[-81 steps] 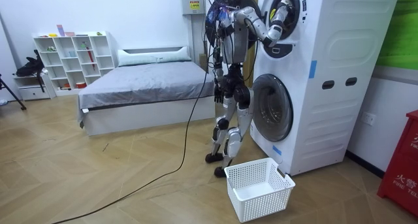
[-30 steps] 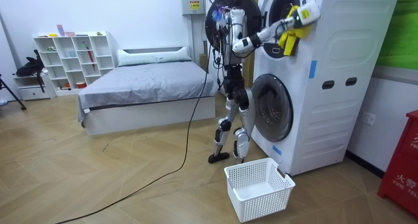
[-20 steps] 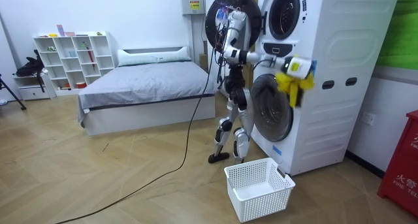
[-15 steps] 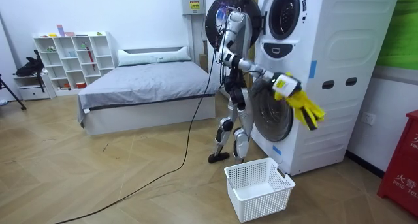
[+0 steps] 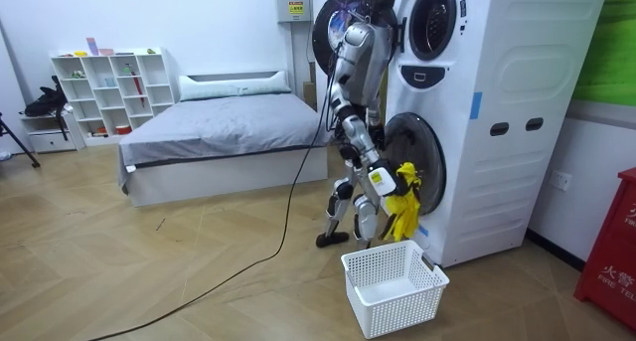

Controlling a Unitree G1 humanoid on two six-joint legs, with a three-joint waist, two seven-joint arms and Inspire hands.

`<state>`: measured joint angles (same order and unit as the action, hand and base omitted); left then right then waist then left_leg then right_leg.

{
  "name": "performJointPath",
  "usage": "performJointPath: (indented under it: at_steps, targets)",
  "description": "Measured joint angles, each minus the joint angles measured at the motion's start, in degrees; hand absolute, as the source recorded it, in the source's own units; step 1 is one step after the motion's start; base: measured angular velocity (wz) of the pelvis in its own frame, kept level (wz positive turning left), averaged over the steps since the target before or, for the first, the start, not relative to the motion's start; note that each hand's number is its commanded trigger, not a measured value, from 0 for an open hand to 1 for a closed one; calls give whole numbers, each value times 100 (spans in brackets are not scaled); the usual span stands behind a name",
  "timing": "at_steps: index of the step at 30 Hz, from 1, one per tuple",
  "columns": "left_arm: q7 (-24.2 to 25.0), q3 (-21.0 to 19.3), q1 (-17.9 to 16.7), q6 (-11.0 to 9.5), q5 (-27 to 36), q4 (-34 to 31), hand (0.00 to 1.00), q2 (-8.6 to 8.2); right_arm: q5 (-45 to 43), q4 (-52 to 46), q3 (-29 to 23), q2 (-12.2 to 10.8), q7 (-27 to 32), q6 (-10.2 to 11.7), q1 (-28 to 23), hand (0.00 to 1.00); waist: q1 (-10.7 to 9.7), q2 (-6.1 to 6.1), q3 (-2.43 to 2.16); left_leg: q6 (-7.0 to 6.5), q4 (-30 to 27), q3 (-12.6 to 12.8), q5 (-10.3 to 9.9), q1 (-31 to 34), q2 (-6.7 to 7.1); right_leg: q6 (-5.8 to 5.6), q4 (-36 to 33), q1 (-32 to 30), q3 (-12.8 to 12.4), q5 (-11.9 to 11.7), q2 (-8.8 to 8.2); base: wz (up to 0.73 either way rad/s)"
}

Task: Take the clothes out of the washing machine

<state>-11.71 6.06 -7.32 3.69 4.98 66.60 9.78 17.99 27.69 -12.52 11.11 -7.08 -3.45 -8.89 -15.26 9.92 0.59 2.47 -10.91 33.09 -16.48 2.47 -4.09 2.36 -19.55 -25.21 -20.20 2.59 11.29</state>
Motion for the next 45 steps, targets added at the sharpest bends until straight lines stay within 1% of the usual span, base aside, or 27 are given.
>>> performJointPath:
  at_steps: [3, 4, 6, 7, 9, 13, 15, 17, 18, 19, 20, 21, 23, 24, 25, 26, 32, 33, 35, 37, 39, 41, 44, 45]
  targets:
    - [5, 106, 39, -20, 191, -22, 0, -15, 0, 129, 2, 3, 119, 31, 135, 100, 14, 86, 1, -17, -8, -32, 10, 115, 10, -14, -36, -120, -166, -45, 58, -9]
    - [15, 108, 39, -27, 227, -18, 0, -23, 1, 157, -1, 6, 179, 58, 208, 100, -6, 145, -4, -17, -44, -58, 10, 173, 13, -15, -52, -167, -179, -58, 58, -12]
    - [18, 111, 48, -32, 232, -20, 0, -25, 6, 260, 0, 30, 288, 165, 298, 100, -12, 191, -2, -43, -82, -82, 25, 214, 49, -22, -144, -235, -199, -38, 53, -7]
    - [17, 163, 60, -38, 233, -22, 0, -27, 5, 379, -1, 59, 366, 223, 357, 100, -10, 228, -15, -60, -82, -152, 35, 235, 80, -32, -201, -280, -226, -22, 51, -4]
    - [13, 299, 87, -50, 361, -24, 0, -28, 21, 557, 15, 107, 442, 273, 419, 100, -5, 282, -14, -64, -84, -221, 37, 244, 101, -57, -247, -303, -249, 4, 48, 0]
    - [14, 334, 98, -126, 447, -15, 0, -35, 23, 794, 7, 119, 518, 285, 435, 100, -12, 300, -20, -70, -79, -219, 37, 254, 127, -89, -331, -353, -248, 15, 41, 0]
    - [14, 385, 101, -168, 447, -18, 0, -45, 36, 946, 6, 137, 525, 351, 474, 100, -14, 317, -30, -103, -76, -223, 55, 297, 153, -108, -334, -398, -250, 3, 19, 0]
    - [13, 466, 104, -208, 441, -13, 0, -57, 63, 1140, 4, 153, 543, 372, 500, 100, -16, 334, -42, -115, -60, -264, 60, 301, 172, -121, -339, -398, -238, -5, 0, 5]
    - [14, 466, 111, -245, 436, -12, 0, -85, 58, 1247, 3, 172, 550, 385, 502, 83, -17, 359, -47, -160, -21, -293, 33, 305, 178, -128, -339, -398, -212, -10, -9, 10]
    - [13, 467, 117, -270, 435, -6, 0, -125, 56, 1292, 3, 198, 557, 386, 498, 51, -22, 393, -51, -197, 7, -315, 16, 306, 190, -149, -346, -400, -183, -31, -27, 10]
    - [14, 467, 117, -279, 435, 0, 0, -154, 56, 1310, 3, 221, 558, 388, 499, 0, -28, 421, -56, -229, 22, -320, -3, 308, 188, -158, -365, -400, -175, -41, -30, 7]
    - [14, 472, 121, -284, 434, 3, 0, -193, 57, 1343, 3, 261, 560, 412, 501, 0, -29, 455, -55, -239, 25, -325, -6, 302, 195, -158, -409, -408, -173, -40, -40, 5]
    - [14, 475, 120, -290, 431, 25, 0, -220, 59, 1410, 3, 289, 563, 454, 500, 0, -29, 455, -53, -249, 25, -335, -10, 297, 254, -142, -456, -420, -168, -34, -55, 2]
    - [14, 474, 120, -314, 432, 28, 0, -216, 60, 1413, 5, 287, 559, 492, 503, 0, -30, 455, -54, -250, 26, -338, -8, 297, 274, -118, -516, -450, -143, -20, -99, 0]
    - [14, 474, 119, -354, 432, 30, 0, -220, 64, 1414, 4, 290, 554, 542, 507, 0, -29, 454, -52, -240, 29, -338, -1, 300, 280, -110, -567, -491, -72, 6, -135, 0]
    - [14, 474, 118, -364, 432, 34, 0, -218, 64, 1414, 6, 286, 553, 545, 506, 0, -30, 451, -50, -223, 29, -341, 9, 298, 280, -111, -581, -493, -70, 18, -139, 6]
    - [16, 474, 109, -456, 442, 36, 0, -220, 335, 1490, 9, 285, 526, 553, 494, 0, -30, 416, -25, -227, 40, -434, 11, 300, 295, -113, -613, -491, 51, 92, -216, 11]
    - [30, 474, 109, -458, 444, 35, 0, -220, 410, 1490, 13, 285, 498, 584, 494, 0, -30, 412, -22, -228, 41, -482, 12, 305, 293, -109, -610, -486, 85, 104, -228, 14]
    - [83, 473, 108, -480, 441, 35, 0, -220, 534, 1490, 11, 286, 484, 621, 494, 0, -26, 411, -22, -227, 41, -529, 12, 306, 284, -102, -611, -476, 159, 128, -257, 18]
    - [110, 473, 108, -500, 442, 22, 0, -220, 696, 1493, 8, 285, 452, 671, 497, 0, -12, 446, -48, -226, 46, -607, 12, 315, 287, -91, -605, -469, 243, 165, -289, 20]
    - [110, 474, 103, -501, 441, 23, 0, -222, 725, 1493, 8, 284, 444, 711, 510, 0, 5, 444, -47, -226, 20, -636, 20, 308, 288, -89, -607, -459, 282, 188, -307, 13]
    - [110, 473, 101, -521, 441, 25, 0, -222, 723, 1509, 1, 283, 447, 769, 510, 0, 18, 426, -33, -229, -6, -648, 55, 293, 289, -88, -587, -418, 293, 204, -324, 8]
    - [107, 470, 102, -549, 441, 11, 0, -218, 719, 1654, 5, 281, 445, 785, 555, 0, 25, 426, -33, -226, -2, -658, 61, 265, 283, -88, -520, -374, 316, 220, -338, 4]
    - [108, 470, 102, -571, 441, -9, 0, -219, 719, 1688, 5, 277, 444, 785, 550, 0, 38, 380, 3, -227, -2, -661, 61, 266, 286, -90, -526, -375, 321, 230, -343, 4]
